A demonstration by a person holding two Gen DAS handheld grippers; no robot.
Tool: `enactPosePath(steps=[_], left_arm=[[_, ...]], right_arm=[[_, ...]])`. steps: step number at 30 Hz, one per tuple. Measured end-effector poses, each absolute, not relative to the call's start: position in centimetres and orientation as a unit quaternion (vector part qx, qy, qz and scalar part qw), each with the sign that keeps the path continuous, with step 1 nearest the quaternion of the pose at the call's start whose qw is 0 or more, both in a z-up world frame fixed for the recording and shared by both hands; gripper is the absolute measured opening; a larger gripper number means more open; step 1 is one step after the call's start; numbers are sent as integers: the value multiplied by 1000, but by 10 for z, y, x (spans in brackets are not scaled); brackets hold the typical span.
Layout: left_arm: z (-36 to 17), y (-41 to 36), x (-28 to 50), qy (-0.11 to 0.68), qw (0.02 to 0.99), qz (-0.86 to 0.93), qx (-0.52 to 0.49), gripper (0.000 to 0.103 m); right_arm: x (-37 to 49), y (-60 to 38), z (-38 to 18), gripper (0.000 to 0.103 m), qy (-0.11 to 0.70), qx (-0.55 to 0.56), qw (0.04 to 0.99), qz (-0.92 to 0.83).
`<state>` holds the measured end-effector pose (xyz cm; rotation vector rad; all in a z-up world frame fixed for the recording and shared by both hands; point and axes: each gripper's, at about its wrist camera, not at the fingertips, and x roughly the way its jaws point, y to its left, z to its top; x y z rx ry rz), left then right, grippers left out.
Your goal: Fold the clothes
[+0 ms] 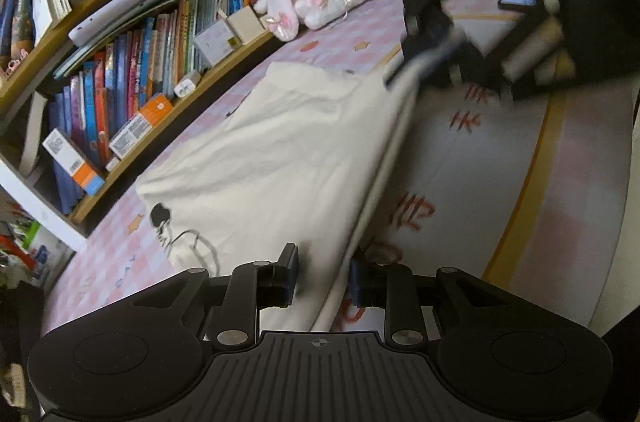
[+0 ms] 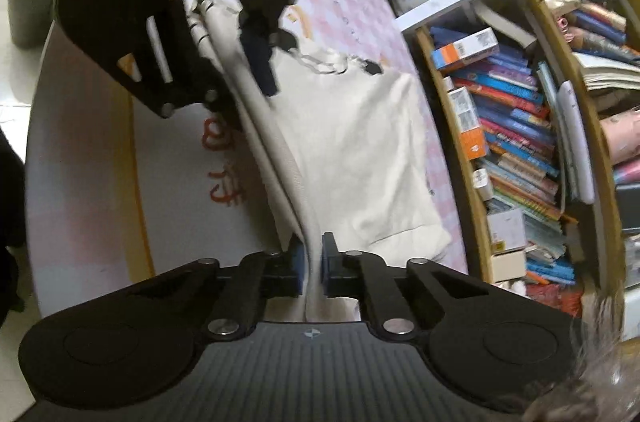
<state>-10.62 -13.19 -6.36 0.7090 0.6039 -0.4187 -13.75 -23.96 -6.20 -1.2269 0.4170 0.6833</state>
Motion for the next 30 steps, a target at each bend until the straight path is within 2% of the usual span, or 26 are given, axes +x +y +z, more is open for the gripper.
enactPosePath(steps=[2, 8, 10, 12, 14, 15, 16, 17, 18, 30], left_arm=[[-66, -125, -108, 289, 871, -189, 350, 27], [-65, -110, -108, 278, 867, -184, 370, 7], [-65, -112, -108, 274, 862, -191, 382, 6], [-65, -113, -108, 272, 858, -195, 390, 6], [-64, -113, -109, 270, 856, -197, 394, 6], [-64, -114, -110, 269, 855, -199, 397, 6], [-63, -114, -110, 268, 853, -200, 400, 6], [-62, -114, -111, 268, 852, -202, 402, 6], [-61, -115, -112, 268, 851, -203, 404, 5], [-38, -128, -155, 277, 852, -214, 389, 5]], right_arm=[[-138, -240, -55, 6, 182, -554, 752, 306], [-135, -244, -51, 6, 194, -550, 756, 298], [-136, -244, -57, 6, 203, -554, 751, 296], [-138, -244, -64, 11, 211, -558, 746, 295], [-138, -244, -70, 29, 221, -559, 742, 297], [-138, -244, -72, 30, 224, -557, 742, 298], [-138, -244, -74, 26, 228, -556, 741, 300], [-138, -245, -76, 10, 233, -555, 740, 302], [-138, -245, -77, 5, 238, -554, 738, 304], [-164, -266, -49, 5, 252, -513, 751, 332]])
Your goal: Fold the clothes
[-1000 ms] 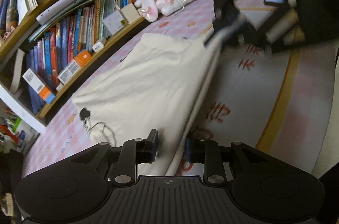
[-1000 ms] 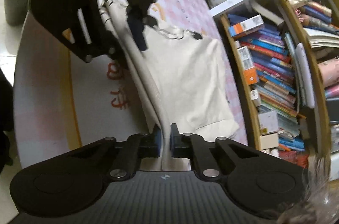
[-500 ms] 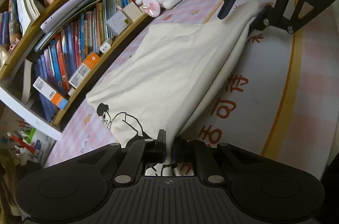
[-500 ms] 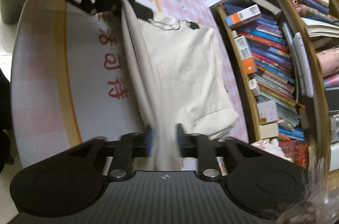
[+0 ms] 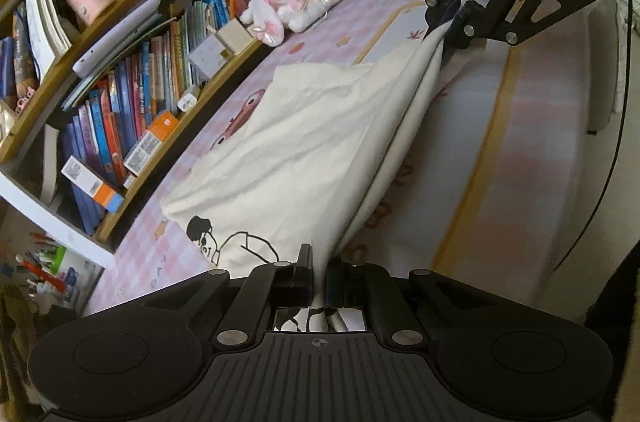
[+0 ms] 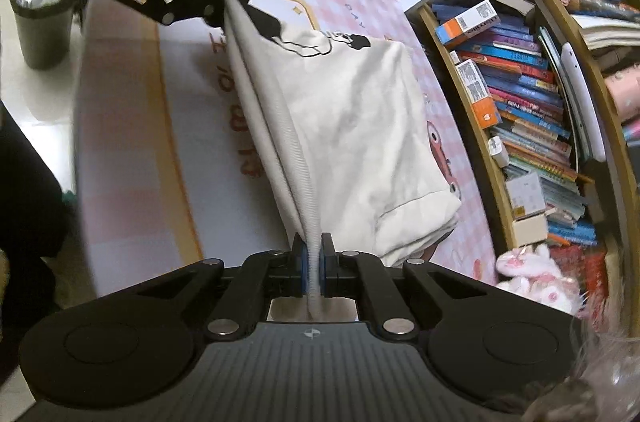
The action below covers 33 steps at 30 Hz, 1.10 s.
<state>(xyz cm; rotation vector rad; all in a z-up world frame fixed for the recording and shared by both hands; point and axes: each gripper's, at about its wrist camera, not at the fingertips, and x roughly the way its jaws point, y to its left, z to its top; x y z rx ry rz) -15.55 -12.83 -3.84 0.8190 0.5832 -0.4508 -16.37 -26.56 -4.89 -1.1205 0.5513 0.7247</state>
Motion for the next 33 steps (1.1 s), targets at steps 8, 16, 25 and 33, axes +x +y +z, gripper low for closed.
enactPosePath(steps=[8, 16, 25, 33], left_arm=[[-39, -152, -199, 297, 854, -202, 377, 5], [-36, -165, -213, 300, 861, -177, 370, 5], [0, -163, -183, 260, 879, -139, 375, 6], [16, -156, -131, 231, 897, -119, 358, 6]], right_arm=[[-203, -293, -44, 5, 265, -488, 749, 362], [-225, -309, -47, 5, 263, -485, 740, 384], [-201, -310, -15, 5, 206, -500, 755, 371], [-150, -301, 13, 5, 173, -499, 784, 327]])
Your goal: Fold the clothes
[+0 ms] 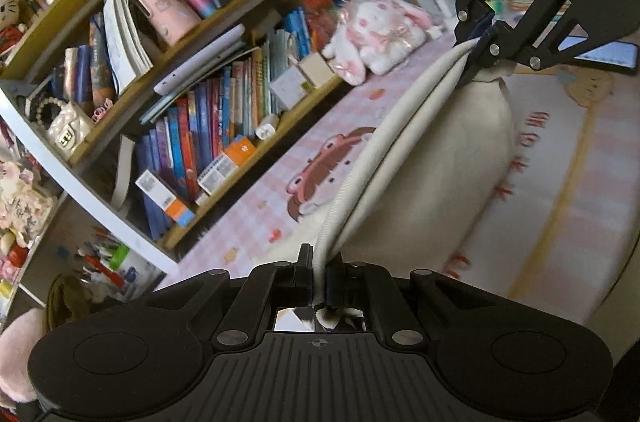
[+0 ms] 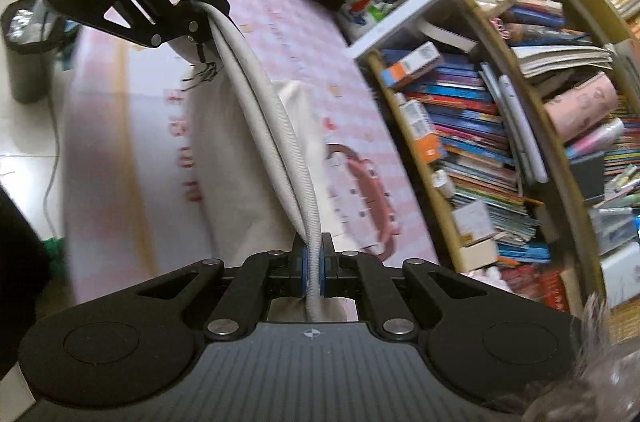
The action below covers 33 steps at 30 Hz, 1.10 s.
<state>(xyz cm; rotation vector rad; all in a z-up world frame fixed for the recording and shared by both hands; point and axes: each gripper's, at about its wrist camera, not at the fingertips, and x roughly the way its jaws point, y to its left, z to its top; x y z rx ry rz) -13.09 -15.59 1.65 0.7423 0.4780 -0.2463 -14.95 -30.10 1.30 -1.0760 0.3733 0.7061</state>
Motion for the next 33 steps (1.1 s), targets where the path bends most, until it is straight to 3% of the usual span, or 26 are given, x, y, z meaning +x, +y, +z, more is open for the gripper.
enactPosePath(steps=[15, 27, 30, 33], left_arm=[[25, -129, -51, 253, 893, -168, 332, 9], [-1, -110, 32, 304, 889, -191, 284, 14], [-9, -108, 46, 318, 885, -193, 279, 18], [-16, -102, 57, 330, 883, -186, 276, 35]], right_arm=[[-75, -283, 24, 5, 204, -489, 790, 308], [11, -270, 10, 5, 253, -467, 787, 312], [30, -265, 4, 6, 264, -463, 786, 312], [47, -261, -5, 7, 275, -455, 789, 308]])
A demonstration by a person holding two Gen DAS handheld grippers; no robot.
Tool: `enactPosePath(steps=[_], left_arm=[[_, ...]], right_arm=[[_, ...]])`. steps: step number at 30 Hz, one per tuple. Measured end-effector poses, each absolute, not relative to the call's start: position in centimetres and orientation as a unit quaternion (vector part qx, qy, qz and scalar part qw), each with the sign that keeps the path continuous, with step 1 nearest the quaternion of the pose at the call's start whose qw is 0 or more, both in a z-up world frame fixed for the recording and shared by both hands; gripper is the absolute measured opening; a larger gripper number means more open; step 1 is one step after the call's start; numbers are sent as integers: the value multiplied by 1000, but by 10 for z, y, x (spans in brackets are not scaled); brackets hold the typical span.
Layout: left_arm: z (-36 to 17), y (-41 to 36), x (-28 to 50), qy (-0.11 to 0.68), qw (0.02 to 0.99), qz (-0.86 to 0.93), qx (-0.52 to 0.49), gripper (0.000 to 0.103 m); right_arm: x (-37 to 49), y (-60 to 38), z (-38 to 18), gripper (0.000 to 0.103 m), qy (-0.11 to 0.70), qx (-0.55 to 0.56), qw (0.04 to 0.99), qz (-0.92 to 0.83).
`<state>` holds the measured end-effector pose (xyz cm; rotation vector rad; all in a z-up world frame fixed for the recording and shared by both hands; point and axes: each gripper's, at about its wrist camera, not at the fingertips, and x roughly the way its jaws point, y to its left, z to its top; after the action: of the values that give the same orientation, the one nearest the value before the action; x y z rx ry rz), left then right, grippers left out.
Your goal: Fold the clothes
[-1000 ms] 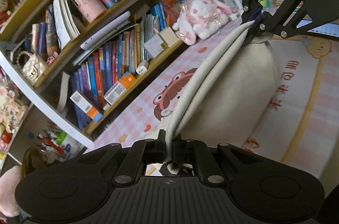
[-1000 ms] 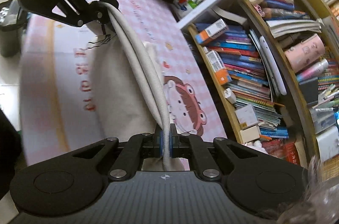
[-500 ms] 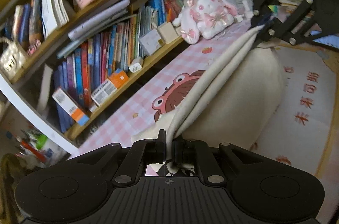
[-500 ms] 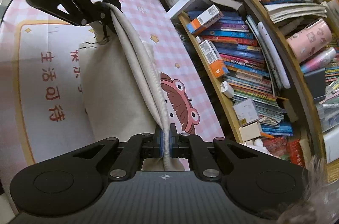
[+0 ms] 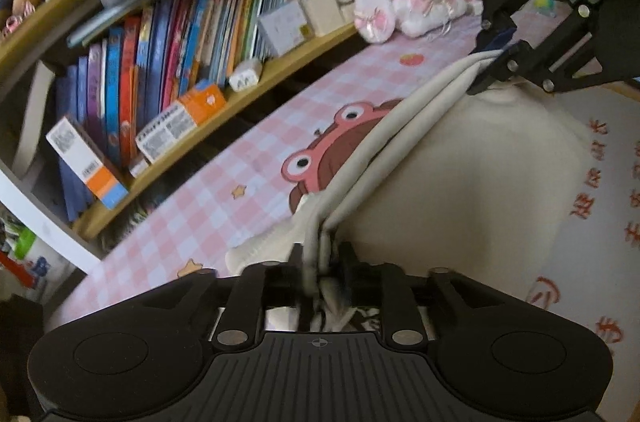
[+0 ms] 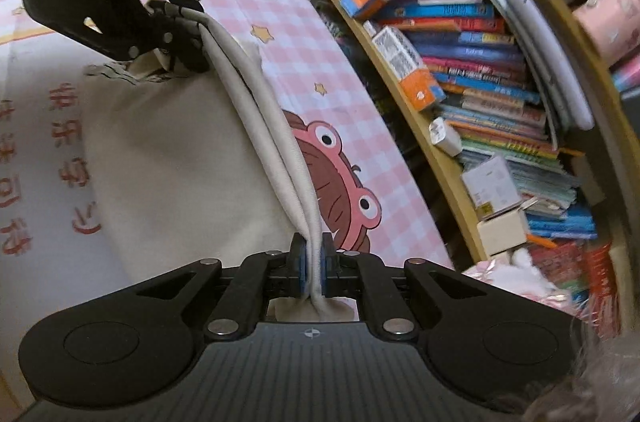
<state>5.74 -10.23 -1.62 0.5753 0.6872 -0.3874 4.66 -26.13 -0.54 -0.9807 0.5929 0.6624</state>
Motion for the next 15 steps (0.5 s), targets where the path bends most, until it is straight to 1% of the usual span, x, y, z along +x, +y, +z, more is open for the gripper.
enactPosePath(steps=[1, 3, 5, 6, 8, 11, 15], left_arm=[[-18, -99, 59, 333, 884, -182, 275, 41], [-20, -91, 63, 338, 885, -172, 270, 44], [-20, -83, 62, 341, 888, -164, 260, 44], [-19, -78, 61, 342, 891, -160, 250, 44], [-17, -66, 59, 343, 904, -154, 206, 46], [-14, -46, 55, 346, 920, -155, 103, 46], [-23, -28, 57, 357, 919, -163, -26, 45]], right_arm=[[51, -262, -9, 9, 273, -451, 794, 301], [59, -262, -17, 19, 268, -444, 805, 288], [68, -263, -24, 48, 263, -436, 816, 274], [72, -265, -26, 52, 262, -426, 825, 265], [80, -271, -24, 54, 262, -391, 849, 239], [86, -288, -15, 53, 285, -307, 886, 199], [82, -320, -3, 49, 347, -110, 912, 191]])
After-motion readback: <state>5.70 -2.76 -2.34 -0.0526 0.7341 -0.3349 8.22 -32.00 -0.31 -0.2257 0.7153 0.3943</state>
